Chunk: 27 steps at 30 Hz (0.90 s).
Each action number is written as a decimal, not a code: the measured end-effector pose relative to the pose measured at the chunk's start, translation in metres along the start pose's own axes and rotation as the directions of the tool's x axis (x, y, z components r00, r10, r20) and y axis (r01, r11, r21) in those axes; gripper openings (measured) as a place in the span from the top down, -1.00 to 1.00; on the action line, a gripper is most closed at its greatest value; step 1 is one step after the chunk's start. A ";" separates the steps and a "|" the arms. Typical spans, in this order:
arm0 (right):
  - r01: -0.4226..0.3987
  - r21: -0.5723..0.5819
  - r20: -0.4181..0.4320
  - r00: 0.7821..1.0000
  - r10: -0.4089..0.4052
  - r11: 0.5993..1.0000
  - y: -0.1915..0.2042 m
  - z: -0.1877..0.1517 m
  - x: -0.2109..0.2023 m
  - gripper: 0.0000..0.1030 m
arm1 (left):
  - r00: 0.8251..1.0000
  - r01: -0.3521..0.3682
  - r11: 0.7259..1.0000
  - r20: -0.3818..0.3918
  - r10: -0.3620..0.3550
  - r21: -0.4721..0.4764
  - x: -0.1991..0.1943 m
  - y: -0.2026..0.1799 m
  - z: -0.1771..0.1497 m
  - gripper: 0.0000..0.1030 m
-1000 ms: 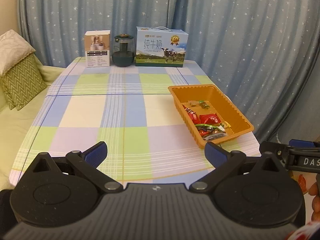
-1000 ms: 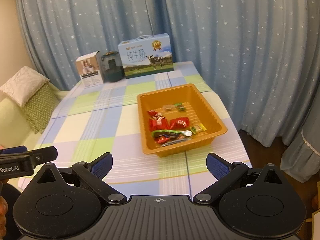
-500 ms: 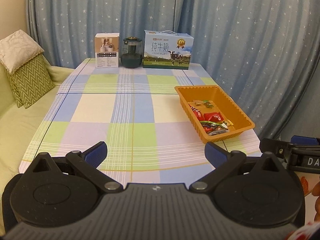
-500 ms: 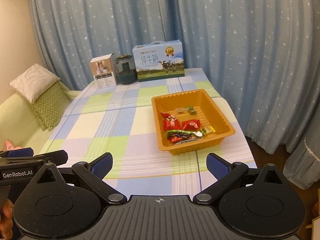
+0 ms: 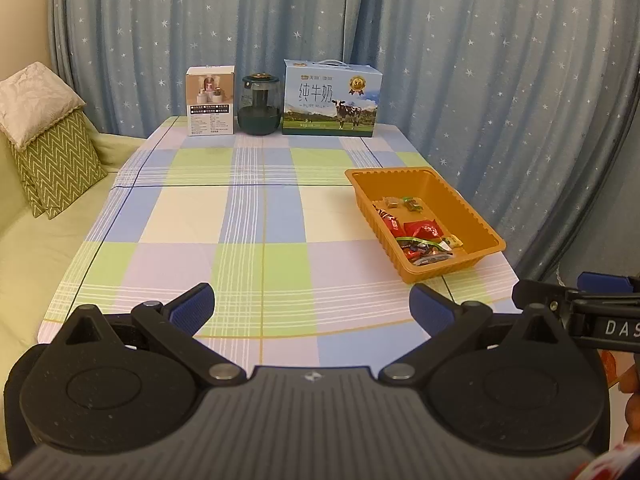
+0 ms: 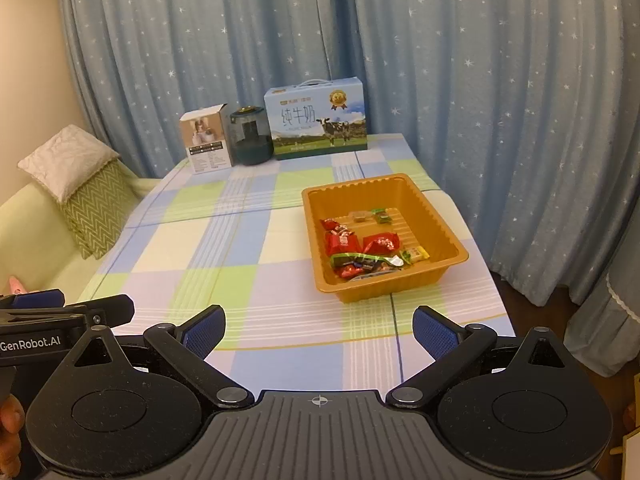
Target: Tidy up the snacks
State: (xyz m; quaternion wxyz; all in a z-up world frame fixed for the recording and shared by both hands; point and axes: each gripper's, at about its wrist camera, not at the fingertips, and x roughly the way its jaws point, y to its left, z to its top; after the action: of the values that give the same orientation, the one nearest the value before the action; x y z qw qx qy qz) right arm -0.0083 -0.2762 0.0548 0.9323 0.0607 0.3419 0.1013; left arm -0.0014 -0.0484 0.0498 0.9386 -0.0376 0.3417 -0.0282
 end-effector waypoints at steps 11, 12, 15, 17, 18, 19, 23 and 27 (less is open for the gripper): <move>-0.002 0.004 -0.005 1.000 0.002 1.000 0.000 -0.001 0.001 -0.93 | 1.000 0.003 1.000 -0.003 -0.003 -0.003 0.000 0.000 -0.003 -1.00; -0.003 0.004 -0.004 1.000 0.003 1.000 0.000 -0.001 0.001 -0.93 | 1.000 0.004 1.000 -0.003 -0.004 -0.003 0.001 0.000 -0.003 -1.00; -0.003 0.003 -0.005 1.000 0.003 1.000 -0.001 -0.001 0.002 -0.93 | 1.000 0.004 1.000 -0.005 -0.004 -0.004 0.001 -0.001 -0.004 -1.00; -0.004 0.004 -0.006 1.000 0.004 1.000 0.000 -0.001 0.002 -0.93 | 1.000 0.004 1.000 -0.005 -0.004 -0.004 0.001 -0.001 -0.005 -1.00; -0.003 0.002 -0.005 1.000 0.003 1.000 0.000 -0.001 0.002 -0.93 | 1.000 0.004 1.000 -0.005 -0.004 -0.004 0.001 -0.001 -0.005 -1.00; -0.003 0.003 -0.005 1.000 0.003 1.000 0.000 -0.001 0.002 -0.93 | 1.000 0.004 1.000 -0.005 -0.004 -0.004 0.001 -0.001 -0.005 -1.00; -0.002 0.002 -0.004 1.000 0.002 1.000 0.000 -0.001 0.002 -0.93 | 1.000 0.004 1.000 -0.005 -0.004 -0.005 0.001 0.000 -0.005 -1.00; -0.001 0.003 -0.004 1.000 0.001 1.000 0.000 -0.002 0.002 -0.93 | 1.000 0.006 1.000 -0.006 -0.006 -0.002 0.001 0.000 -0.005 -1.00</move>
State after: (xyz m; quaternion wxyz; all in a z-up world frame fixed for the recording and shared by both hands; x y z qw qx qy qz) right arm -0.0077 -0.2760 0.0522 0.9315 0.0623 0.3438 0.1012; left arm -0.0042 -0.0491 0.0450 0.9374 -0.0397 0.3446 -0.0306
